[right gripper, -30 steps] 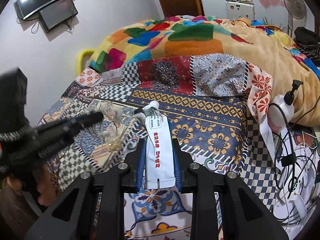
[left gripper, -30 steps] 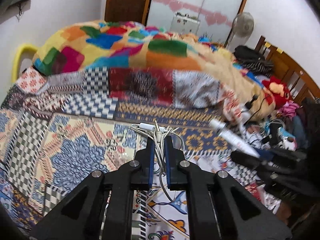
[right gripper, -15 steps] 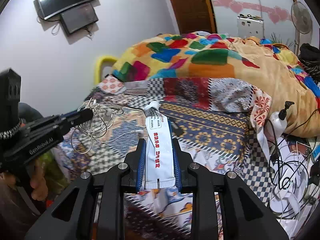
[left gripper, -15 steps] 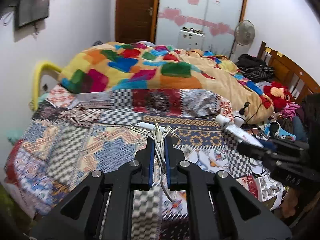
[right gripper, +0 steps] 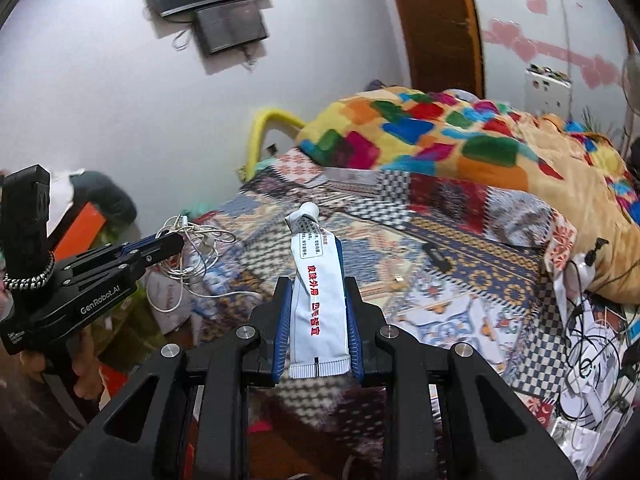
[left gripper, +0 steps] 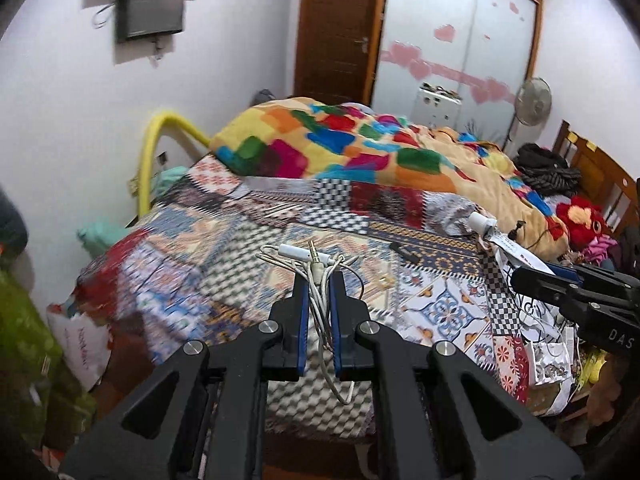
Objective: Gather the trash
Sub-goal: 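Carry the tube and earphone cable with both tools over the bucket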
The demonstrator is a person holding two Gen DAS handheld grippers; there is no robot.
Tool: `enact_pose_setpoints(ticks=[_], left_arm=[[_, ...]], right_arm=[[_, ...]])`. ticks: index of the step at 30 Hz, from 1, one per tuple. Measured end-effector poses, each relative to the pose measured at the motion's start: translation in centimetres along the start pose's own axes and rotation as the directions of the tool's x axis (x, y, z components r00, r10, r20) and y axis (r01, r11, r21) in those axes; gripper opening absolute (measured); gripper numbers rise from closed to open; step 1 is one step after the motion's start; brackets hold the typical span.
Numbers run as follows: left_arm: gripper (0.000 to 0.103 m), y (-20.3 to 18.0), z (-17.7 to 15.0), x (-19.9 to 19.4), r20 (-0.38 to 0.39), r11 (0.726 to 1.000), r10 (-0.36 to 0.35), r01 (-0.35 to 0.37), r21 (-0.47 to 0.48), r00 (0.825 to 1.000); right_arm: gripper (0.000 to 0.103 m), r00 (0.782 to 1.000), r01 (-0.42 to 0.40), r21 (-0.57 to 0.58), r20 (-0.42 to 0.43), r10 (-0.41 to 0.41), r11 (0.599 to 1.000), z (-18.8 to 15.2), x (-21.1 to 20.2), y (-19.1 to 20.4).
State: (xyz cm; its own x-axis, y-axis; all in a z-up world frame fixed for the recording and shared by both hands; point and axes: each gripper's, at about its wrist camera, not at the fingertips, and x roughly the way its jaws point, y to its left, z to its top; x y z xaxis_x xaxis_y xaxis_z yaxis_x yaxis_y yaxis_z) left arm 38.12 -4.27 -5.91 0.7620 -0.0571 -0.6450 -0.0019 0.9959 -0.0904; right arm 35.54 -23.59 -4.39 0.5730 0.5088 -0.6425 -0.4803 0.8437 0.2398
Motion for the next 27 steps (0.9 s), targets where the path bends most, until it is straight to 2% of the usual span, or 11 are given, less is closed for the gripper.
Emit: enact_pose_setpoints(ticks=[7,12,17,21,22,23,27], left_arm=[[0.008,5.9,-3.6,-4.3,0.003,0.994,0.101,-0.101,-0.034,0.995],[0.008,10.2,-6.5,-7.2,-0.005,0.987,0.14,-0.14,-0.073,0.99],[0.008,14.5,-10.0,-10.0,-0.022,0.974,0.194,-0.195,-0.111,0.981],[0.008,17.7,-12.2,-10.9,-0.058,0.961,0.215,-0.222,-0.163,0.975],[0.008,18.2,-12.6,-10.9,-0.067,0.959,0.22,-0.229,-0.168,0.973],[0.008,18.8,-13.2,-10.9,-0.079,0.956,0.227,-0.238,-0.173,0.971],[0.008,21.4,-15.7,-10.1,-0.139,0.944,0.232,-0.257,-0.204,0.963]], right_arm=[[0.023,0.999,-0.036,-0.095,-0.025,0.033,0.995,-0.9,0.5,7.4],[0.023,0.996,-0.076,-0.164,-0.053,0.068,0.983,-2.0,1.5,12.5],[0.023,0.989,-0.132,-0.242,-0.103,0.11,0.961,-3.5,3.7,17.9],[0.022,0.978,-0.179,-0.285,-0.157,0.138,0.942,-5.1,6.3,21.7],[0.018,0.975,-0.187,-0.292,-0.17,0.142,0.938,-5.5,6.9,22.5],[0.006,0.971,-0.199,-0.301,-0.191,0.145,0.933,-5.9,7.6,23.3],[0.006,0.952,-0.23,-0.328,-0.272,0.141,0.916,-8.3,10.9,26.1]])
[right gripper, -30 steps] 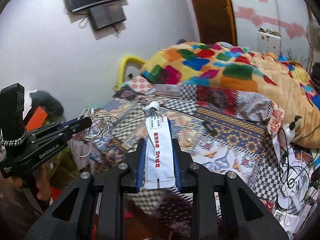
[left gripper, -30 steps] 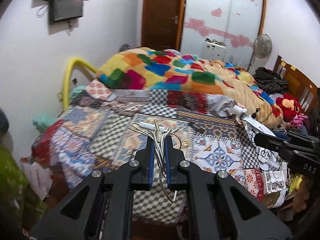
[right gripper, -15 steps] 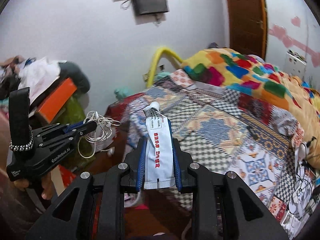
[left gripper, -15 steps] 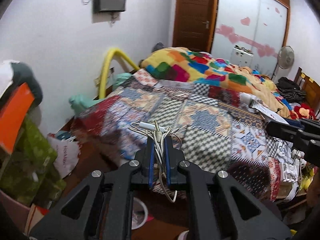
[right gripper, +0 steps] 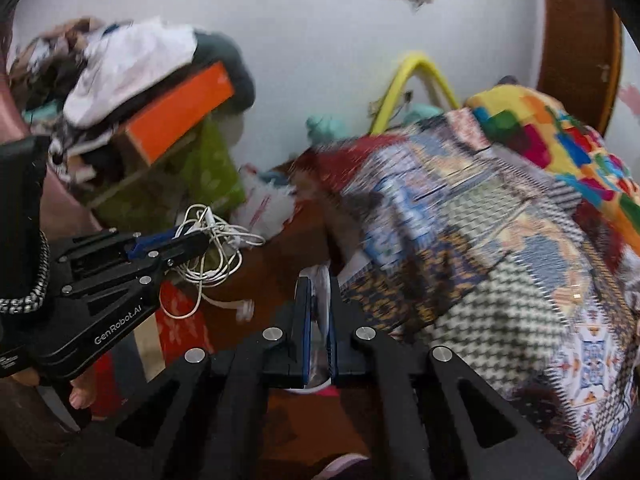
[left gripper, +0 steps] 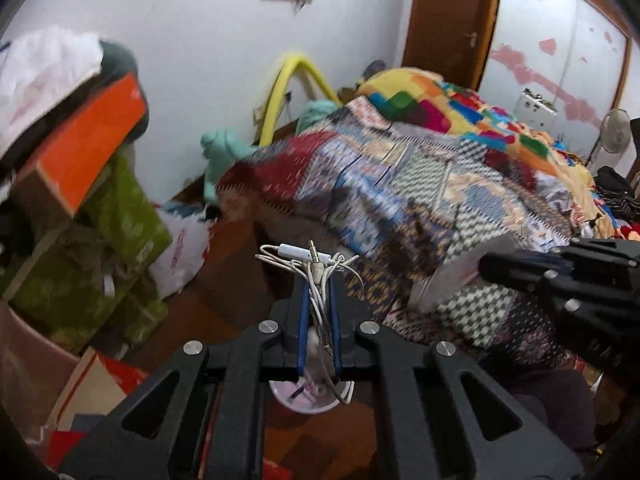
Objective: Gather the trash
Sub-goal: 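Carry the tube and earphone cable with both tools over the bucket, then open both tools to drop the tube and earphone cable into the bucket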
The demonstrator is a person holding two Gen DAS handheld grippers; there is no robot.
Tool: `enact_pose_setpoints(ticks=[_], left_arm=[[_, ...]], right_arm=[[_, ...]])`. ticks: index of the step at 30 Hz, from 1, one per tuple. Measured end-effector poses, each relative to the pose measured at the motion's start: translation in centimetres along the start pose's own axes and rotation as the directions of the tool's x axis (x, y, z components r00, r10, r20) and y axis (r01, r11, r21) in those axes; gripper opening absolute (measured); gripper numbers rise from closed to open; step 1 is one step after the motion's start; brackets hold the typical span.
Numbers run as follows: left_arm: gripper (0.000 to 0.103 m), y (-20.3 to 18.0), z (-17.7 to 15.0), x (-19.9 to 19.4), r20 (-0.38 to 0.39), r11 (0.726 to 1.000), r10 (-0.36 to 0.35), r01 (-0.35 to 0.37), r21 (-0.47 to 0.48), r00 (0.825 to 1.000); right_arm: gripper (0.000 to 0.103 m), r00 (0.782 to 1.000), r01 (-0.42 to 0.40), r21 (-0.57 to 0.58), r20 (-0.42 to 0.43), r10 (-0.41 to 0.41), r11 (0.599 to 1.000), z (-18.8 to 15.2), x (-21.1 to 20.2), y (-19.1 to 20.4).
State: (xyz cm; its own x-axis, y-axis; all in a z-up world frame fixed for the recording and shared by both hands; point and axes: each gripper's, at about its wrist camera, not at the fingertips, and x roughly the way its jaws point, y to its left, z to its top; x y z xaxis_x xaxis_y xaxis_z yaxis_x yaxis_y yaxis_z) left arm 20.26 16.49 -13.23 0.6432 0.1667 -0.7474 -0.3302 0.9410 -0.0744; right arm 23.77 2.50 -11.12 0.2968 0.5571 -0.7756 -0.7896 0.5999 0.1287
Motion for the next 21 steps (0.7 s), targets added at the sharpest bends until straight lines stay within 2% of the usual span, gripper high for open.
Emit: enact_pose_setpoints(ticks=[5,8,16,18,20,21], left_arm=[[0.008,2.6,-2.3,3.2,-0.087,0.999,0.02,-0.024,-0.049,0.996],[0.008,4.0,-3.7,5.5,-0.157,0.996,0.013,-0.027,-0.087,0.988],[0.008,5.3,-5.9,10.1,-0.265,0.991,-0.026,-0.011,-0.136,0.964],[0.008,5.3,-6.2,11.1,-0.293,0.99,-0.031,-0.011,-0.14,0.956],[0.008,5.3,-6.4,12.0,-0.314,0.99,-0.03,-0.016,-0.143,0.949],[0.008,5.3,-6.6,12.6,-0.326,0.989,-0.032,-0.017,-0.146,0.945]], right_arm=[[0.006,0.994,-0.023,-0.03,-0.11,0.02,0.999,-1.0,5.7,2.0],[0.006,0.987,-0.022,-0.034,-0.162,0.017,0.999,-1.3,8.2,2.7],[0.008,0.971,-0.063,0.012,-0.232,0.064,0.998,-1.8,10.2,1.7],[0.019,0.968,-0.037,0.014,-0.249,0.039,0.999,-1.7,10.8,1.4],[0.042,0.968,-0.026,0.019,-0.249,0.03,0.999,-1.8,10.8,0.9],[0.046,0.968,-0.022,0.024,-0.248,0.028,0.999,-1.8,10.7,0.7]])
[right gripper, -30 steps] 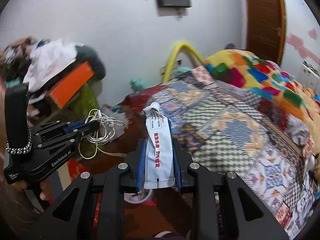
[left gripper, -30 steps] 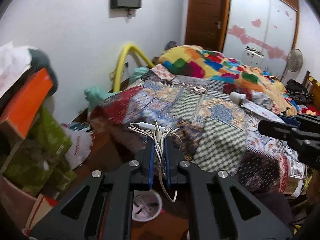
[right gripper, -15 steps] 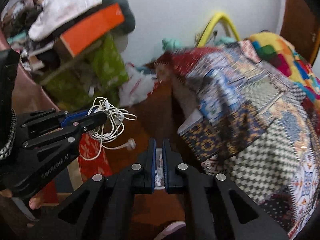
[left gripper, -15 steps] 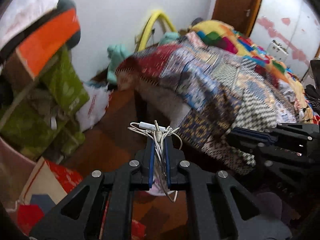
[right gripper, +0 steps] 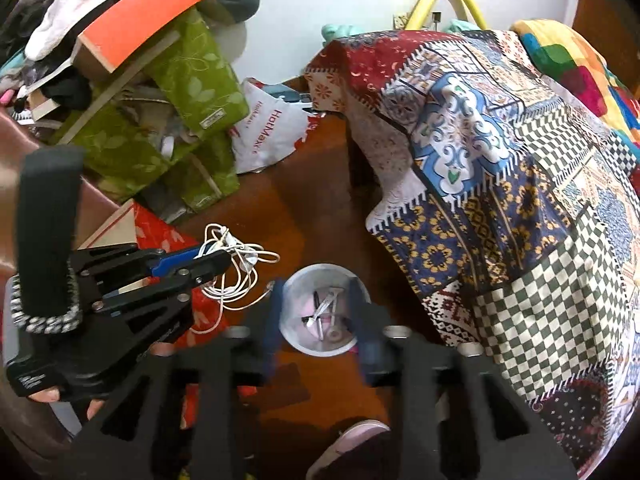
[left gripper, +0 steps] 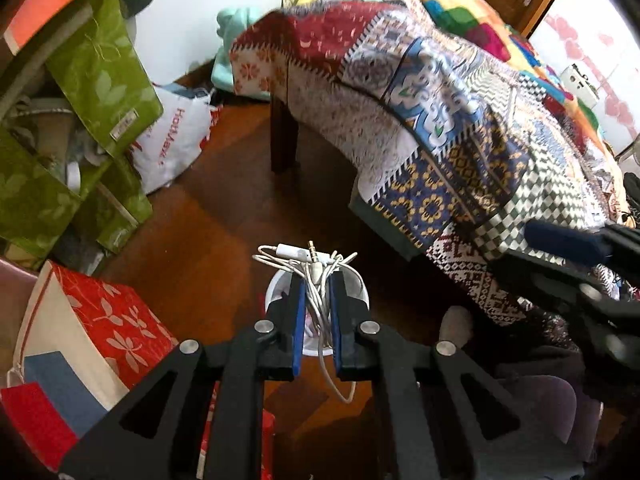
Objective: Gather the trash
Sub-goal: 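Open both tools to drop the tube and earphone cable into the bucket, then move both tools back over the last items on the quilt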
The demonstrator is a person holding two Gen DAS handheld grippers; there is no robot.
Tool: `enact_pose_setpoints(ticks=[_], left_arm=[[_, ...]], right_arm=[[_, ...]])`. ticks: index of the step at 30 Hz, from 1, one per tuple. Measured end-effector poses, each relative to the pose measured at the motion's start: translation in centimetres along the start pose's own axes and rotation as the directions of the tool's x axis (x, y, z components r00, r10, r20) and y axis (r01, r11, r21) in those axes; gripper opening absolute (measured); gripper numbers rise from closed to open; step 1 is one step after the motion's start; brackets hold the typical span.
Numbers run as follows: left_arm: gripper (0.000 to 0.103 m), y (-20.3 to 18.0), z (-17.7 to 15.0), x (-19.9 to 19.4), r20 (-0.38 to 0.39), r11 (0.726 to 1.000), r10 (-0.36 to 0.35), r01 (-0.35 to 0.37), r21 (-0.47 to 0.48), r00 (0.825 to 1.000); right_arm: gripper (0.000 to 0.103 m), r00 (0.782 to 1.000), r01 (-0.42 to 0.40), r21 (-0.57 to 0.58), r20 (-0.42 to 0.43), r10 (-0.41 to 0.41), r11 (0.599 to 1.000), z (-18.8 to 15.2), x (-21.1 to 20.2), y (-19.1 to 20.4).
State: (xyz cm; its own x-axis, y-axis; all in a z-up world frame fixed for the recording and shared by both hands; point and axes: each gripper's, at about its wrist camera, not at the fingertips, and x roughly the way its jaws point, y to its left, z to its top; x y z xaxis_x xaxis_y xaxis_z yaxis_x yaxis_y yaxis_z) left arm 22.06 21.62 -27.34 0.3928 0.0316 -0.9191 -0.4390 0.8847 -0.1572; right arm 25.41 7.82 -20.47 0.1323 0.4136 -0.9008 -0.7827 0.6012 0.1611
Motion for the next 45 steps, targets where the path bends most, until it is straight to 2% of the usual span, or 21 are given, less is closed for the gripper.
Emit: enact_pose_setpoints(ticks=[1,4,8,12,18,25,29,33,40,45], left_arm=[[0.009,0.0,0.1,0.4,-0.011,1.0,-0.003,0.003,-0.003,1.0],[0.03,0.0,0.2,1.8,-0.05,1.0,0.008,-0.009,-0.022,0.999],[0.03,0.0,0.4,2.3,-0.081,0.999,0.003,-0.007,-0.045,0.997],[0.03,-0.4,0.4,1.2,-0.064,0.999,0.008,-0.01,-0.04,0.998],[0.03,-2.0,0.9,-3.5,0.04,1.0,0.025,-0.026,0.005,0.999],[0.031,-6.1,1.7,-9.8,0.206,0.994,0.043,-0.063,0.088,0.977],[0.032,-9.7,2.0,-12.6,0.286,0.988,0.031,-0.073,0.136,0.958],[0.033,-14.2,2.3,-14.9,0.356,0.979,-0.011,-0.062,0.193,0.934],[0.037,-21.4,3.5,-17.0,0.436,0.962,-0.098,-0.028,0.272,0.895],[0.038,-26.4,4.7,-17.2,0.443,0.945,-0.155,0.001,0.327,0.883]], right_arm=[[0.052,1.0,0.003,0.005,-0.001,-0.003,1.0,0.0,-0.1,-0.1],[0.053,1.0,0.02,0.007,-0.001,-0.02,1.0,-0.2,-0.3,-0.5],[0.053,0.999,0.05,-0.006,0.01,-0.05,0.999,-0.5,-0.9,-0.8],[0.053,0.999,0.045,0.006,0.029,-0.045,0.999,-0.9,-2.0,-1.4],[0.053,0.994,0.068,0.01,0.085,-0.068,0.998,-1.7,-4.8,-2.7],[0.053,0.979,0.089,0.057,0.181,-0.098,0.994,-2.8,-10.1,-5.9],[0.053,0.961,0.113,0.099,0.241,-0.134,0.989,-3.6,-13.3,-8.3],[0.053,0.937,0.136,0.138,0.304,-0.173,0.981,-4.7,-17.1,-11.2],[0.053,0.874,0.214,0.205,0.396,-0.281,0.955,-6.6,-23.0,-16.1],[0.053,0.828,0.28,0.255,0.424,-0.367,0.926,-7.8,-26.0,-20.1]])
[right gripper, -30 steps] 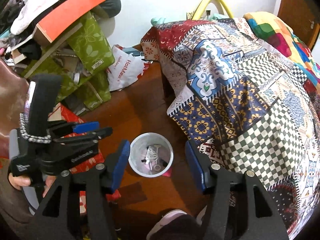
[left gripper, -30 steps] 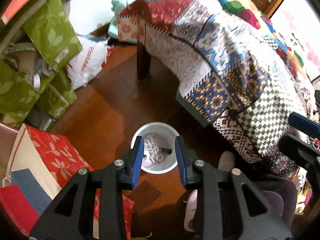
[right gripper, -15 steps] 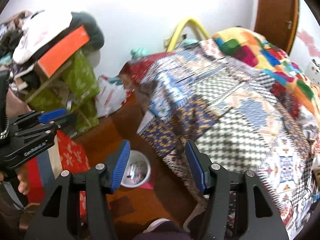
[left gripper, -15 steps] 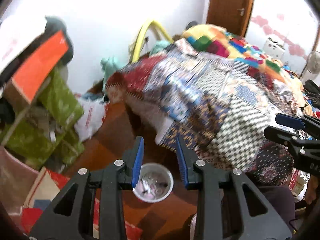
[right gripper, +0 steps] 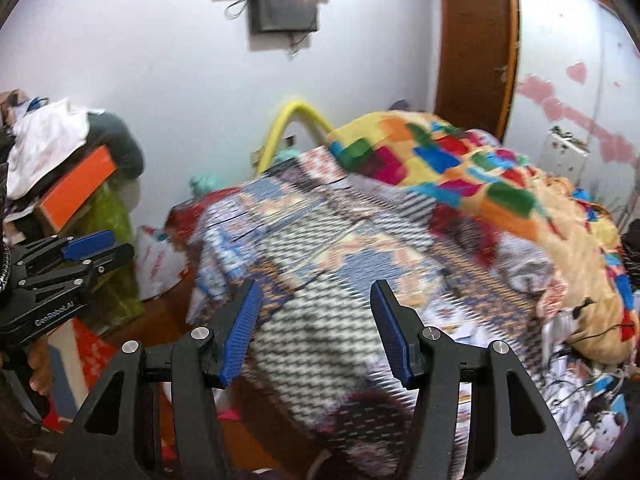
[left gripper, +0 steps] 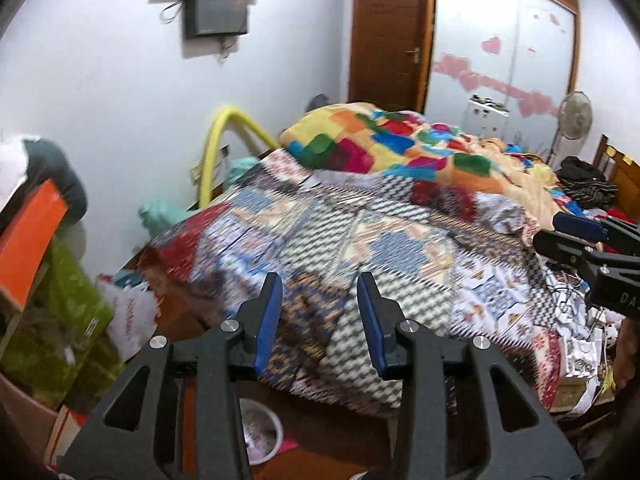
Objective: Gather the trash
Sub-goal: 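Move both tools back over the last items on the quilt, then grasp the clear plastic bag with the left tool while the right tool grasps the black clip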
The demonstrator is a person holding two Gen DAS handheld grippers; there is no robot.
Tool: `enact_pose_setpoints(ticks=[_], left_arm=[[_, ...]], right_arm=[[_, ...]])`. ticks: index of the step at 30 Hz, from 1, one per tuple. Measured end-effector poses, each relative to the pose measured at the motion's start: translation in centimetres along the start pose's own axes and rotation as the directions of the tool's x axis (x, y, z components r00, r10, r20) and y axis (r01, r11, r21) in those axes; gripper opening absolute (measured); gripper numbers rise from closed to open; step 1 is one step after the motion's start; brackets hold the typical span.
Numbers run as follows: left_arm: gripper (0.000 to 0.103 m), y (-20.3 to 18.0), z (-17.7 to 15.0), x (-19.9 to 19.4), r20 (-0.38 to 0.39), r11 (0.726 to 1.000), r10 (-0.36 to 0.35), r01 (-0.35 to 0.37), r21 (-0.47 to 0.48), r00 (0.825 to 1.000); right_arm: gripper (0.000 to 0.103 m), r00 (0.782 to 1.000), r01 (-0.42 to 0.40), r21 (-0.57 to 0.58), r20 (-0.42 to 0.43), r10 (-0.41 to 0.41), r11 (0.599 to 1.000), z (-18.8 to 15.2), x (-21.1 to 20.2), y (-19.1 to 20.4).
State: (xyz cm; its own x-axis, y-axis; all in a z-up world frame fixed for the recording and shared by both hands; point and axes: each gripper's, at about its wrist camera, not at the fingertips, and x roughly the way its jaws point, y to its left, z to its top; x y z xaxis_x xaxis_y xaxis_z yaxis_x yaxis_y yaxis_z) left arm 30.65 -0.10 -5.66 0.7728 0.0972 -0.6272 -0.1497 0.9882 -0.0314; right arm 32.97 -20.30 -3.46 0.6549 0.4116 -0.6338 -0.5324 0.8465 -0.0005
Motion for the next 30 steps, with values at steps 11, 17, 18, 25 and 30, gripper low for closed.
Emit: enact_pose_setpoints(ticks=[11,17,18,25,30], left_arm=[[0.044,-8.2,4.3,7.7,-0.034,0.991,-0.107,0.109,0.071,0.994],[0.044,-11.1,4.3,14.3,-0.108,0.984,-0.152,0.161,0.073,0.982],[0.044,-11.6,4.3,15.5,-0.121,0.983,-0.158,0.168,0.074,0.98],[0.044,-15.2,2.7,24.5,-0.238,0.971,-0.207,0.229,0.066,0.949],[0.044,-17.6,1.3,30.1,-0.313,0.962,-0.238,0.267,0.055,0.92]], right_arm=[[0.053,0.989,0.149,0.097,-0.021,-0.147,0.984,-0.8,2.2,-10.9],[0.053,0.977,0.193,0.161,-0.122,-0.174,0.968,-3.1,6.8,-16.4],[0.053,0.976,0.193,0.17,-0.135,-0.171,0.966,-3.4,7.4,-17.0],[0.053,0.97,0.167,0.204,-0.21,-0.124,0.965,-5.2,13.1,-19.7],[0.053,0.969,0.151,0.164,-0.219,-0.113,0.975,-5.6,17.2,-20.1]])
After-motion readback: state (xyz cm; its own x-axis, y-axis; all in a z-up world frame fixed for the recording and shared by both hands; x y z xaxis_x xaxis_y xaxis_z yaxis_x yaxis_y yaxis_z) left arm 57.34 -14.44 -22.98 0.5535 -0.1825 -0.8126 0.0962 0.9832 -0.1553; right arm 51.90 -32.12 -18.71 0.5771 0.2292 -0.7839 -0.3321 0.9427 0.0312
